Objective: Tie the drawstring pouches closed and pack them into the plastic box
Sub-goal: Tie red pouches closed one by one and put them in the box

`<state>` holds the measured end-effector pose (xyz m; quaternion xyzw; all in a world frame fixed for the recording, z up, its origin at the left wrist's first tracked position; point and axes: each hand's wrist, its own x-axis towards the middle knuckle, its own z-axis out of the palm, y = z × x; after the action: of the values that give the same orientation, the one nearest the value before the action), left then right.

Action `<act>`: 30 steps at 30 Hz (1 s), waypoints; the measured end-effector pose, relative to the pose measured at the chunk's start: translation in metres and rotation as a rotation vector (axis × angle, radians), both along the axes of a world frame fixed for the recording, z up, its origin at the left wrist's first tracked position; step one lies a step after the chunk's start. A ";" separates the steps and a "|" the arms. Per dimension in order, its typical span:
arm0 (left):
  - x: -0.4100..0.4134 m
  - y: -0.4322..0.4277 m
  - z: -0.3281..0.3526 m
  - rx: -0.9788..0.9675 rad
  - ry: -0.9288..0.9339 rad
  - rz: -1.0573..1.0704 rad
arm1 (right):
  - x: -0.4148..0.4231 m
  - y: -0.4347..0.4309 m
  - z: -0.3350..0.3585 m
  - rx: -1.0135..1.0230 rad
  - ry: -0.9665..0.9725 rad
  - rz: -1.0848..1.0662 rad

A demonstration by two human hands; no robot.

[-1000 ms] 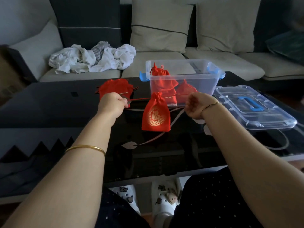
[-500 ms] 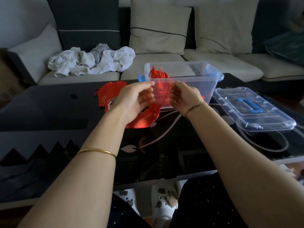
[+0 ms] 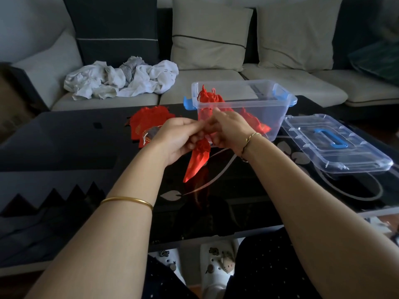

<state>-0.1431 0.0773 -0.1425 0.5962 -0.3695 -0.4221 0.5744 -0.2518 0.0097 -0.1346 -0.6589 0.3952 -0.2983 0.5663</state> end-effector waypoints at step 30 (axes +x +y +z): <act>0.000 -0.004 0.000 -0.199 -0.778 0.125 | 0.001 -0.007 -0.011 0.006 -0.026 0.137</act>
<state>-0.1430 0.0737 -0.1427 0.6743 -0.5612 -0.0917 0.4712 -0.2506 0.0023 -0.1453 -0.6786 0.3427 -0.2665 0.5925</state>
